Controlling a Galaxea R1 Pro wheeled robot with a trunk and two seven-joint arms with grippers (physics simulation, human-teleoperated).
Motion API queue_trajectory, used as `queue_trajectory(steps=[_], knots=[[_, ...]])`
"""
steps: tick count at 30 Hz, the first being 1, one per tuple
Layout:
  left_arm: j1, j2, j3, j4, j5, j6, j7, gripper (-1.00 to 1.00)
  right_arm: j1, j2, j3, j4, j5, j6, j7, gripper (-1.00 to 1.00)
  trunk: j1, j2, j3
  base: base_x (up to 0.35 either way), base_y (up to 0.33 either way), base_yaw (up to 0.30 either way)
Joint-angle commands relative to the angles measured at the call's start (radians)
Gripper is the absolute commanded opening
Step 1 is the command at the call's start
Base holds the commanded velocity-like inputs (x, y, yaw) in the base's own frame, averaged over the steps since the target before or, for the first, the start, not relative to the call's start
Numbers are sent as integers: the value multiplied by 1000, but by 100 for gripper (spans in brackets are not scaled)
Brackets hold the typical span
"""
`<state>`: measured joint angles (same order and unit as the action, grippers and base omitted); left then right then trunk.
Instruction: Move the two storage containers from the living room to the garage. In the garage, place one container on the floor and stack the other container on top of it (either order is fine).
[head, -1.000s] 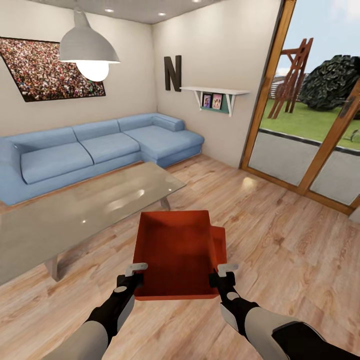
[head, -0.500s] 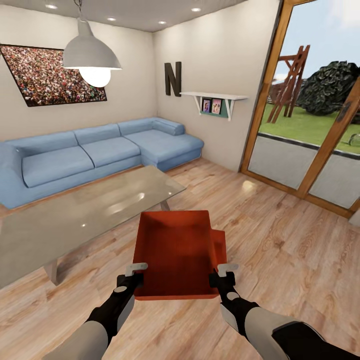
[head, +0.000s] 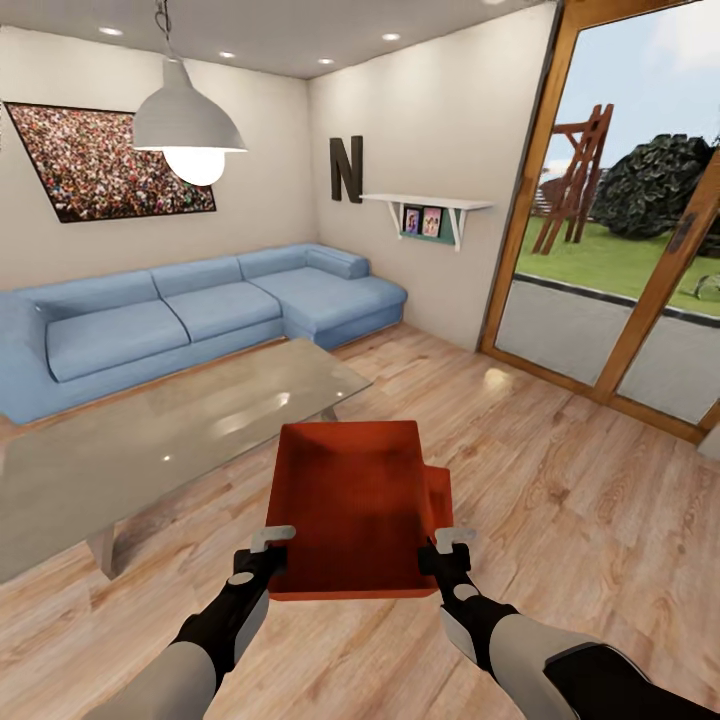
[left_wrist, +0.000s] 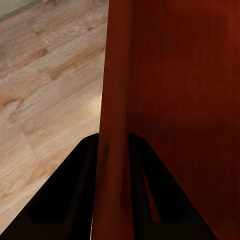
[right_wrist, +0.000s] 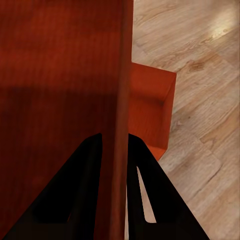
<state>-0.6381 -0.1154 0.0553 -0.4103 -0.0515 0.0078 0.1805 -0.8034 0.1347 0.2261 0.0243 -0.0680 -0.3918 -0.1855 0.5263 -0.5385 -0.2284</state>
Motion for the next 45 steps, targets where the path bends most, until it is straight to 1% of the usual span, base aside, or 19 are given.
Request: queue_trajectory(steps=[1,45], knots=[[0,6,14,2,-5,1,25,-100,-2,1,-39,-1,-7,-11,-6,-100,0,-1,0,0,0,0],[0,6,14,3,-5,1,25,-100,-2,1,-39,-1,-6,-11,-6,-100,0,-1,71,0,0,0]])
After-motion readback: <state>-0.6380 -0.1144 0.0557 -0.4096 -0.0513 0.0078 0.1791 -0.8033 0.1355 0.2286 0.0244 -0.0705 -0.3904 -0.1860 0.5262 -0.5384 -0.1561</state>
